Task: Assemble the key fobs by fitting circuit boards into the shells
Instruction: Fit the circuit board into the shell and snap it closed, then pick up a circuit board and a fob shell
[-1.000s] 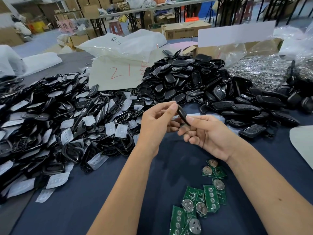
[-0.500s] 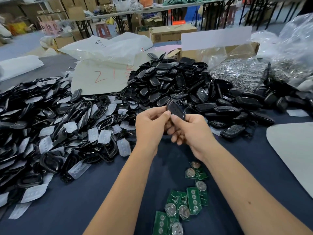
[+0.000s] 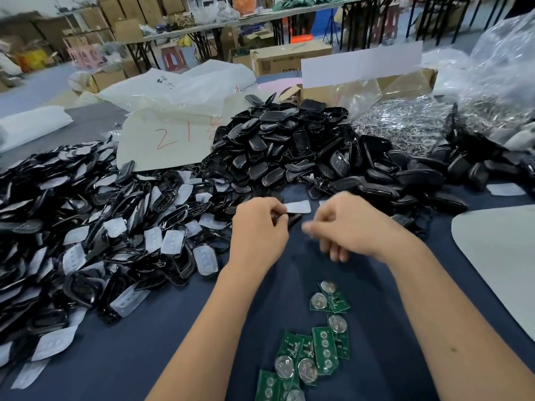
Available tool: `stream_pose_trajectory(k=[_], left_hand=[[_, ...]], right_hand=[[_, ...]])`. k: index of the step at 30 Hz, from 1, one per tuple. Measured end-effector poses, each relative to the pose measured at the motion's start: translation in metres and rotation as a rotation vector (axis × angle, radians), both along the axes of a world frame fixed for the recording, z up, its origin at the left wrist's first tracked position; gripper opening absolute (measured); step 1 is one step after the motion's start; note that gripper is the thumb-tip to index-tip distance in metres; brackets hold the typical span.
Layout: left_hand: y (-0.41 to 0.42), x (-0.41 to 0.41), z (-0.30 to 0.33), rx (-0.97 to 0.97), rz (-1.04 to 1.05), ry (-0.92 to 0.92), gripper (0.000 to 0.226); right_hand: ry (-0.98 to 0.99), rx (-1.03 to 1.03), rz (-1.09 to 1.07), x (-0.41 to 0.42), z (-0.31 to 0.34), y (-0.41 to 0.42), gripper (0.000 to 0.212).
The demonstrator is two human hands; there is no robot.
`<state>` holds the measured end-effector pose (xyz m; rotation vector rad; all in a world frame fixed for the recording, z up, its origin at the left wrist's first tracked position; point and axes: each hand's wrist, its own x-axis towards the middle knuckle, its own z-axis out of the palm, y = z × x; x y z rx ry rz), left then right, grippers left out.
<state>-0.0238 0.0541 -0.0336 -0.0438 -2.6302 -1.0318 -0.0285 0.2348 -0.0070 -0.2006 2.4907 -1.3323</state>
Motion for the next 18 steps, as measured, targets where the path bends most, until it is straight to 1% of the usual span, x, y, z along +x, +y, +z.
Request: stream_pose_trajectory(k=[2, 4, 5, 7, 10, 11, 12, 13, 15, 16, 17, 18], left_hand=[[0.002, -0.003, 0.002, -0.046, 0.010, 0.055, 0.011], [0.003, -0.012, 0.005, -0.126, 0.042, 0.111, 0.014], [0.003, -0.018, 0.007, -0.194, 0.050, 0.129, 0.019], [0.004, -0.034, 0.011, -0.350, 0.031, 0.108, 0.031], [0.002, -0.052, 0.013, -0.576, -0.037, 0.002, 0.049], [-0.001, -0.057, 0.013, -0.619, -0.041, -0.032, 0.049], [-0.004, -0.060, 0.013, -0.644, -0.032, -0.051, 0.043], [-0.007, -0.062, 0.014, -0.655, -0.021, -0.062, 0.032], [-0.012, -0.063, 0.017, -0.586, 0.050, -0.062, 0.008], [-0.014, -0.062, 0.018, -0.546, 0.094, -0.069, 0.009], [-0.014, -0.060, 0.020, -0.524, 0.125, -0.074, 0.015], [-0.014, -0.058, 0.021, -0.490, 0.137, -0.076, 0.014]], right_hand=[[-0.134, 0.290, 0.183, 0.008, 0.013, 0.003, 0.032], [-0.226, 0.531, 0.317, 0.017, 0.028, -0.002, 0.044], [-0.241, 0.616, 0.367, 0.021, 0.033, -0.007, 0.048], [-0.219, 0.723, 0.443, 0.028, 0.038, -0.015, 0.049], [-0.185, 0.792, 0.494, 0.033, 0.043, -0.024, 0.045], [-0.161, 0.810, 0.511, 0.034, 0.045, -0.025, 0.044], [-0.124, 0.824, 0.533, 0.034, 0.046, -0.027, 0.043], [-0.087, 0.825, 0.561, 0.035, 0.047, -0.028, 0.043], [-0.058, 0.788, 0.621, 0.038, 0.047, -0.034, 0.043], [-0.062, 0.755, 0.646, 0.040, 0.046, -0.037, 0.042], [-0.067, 0.723, 0.661, 0.040, 0.044, -0.039, 0.038], [-0.075, 0.691, 0.664, 0.039, 0.042, -0.040, 0.034]])
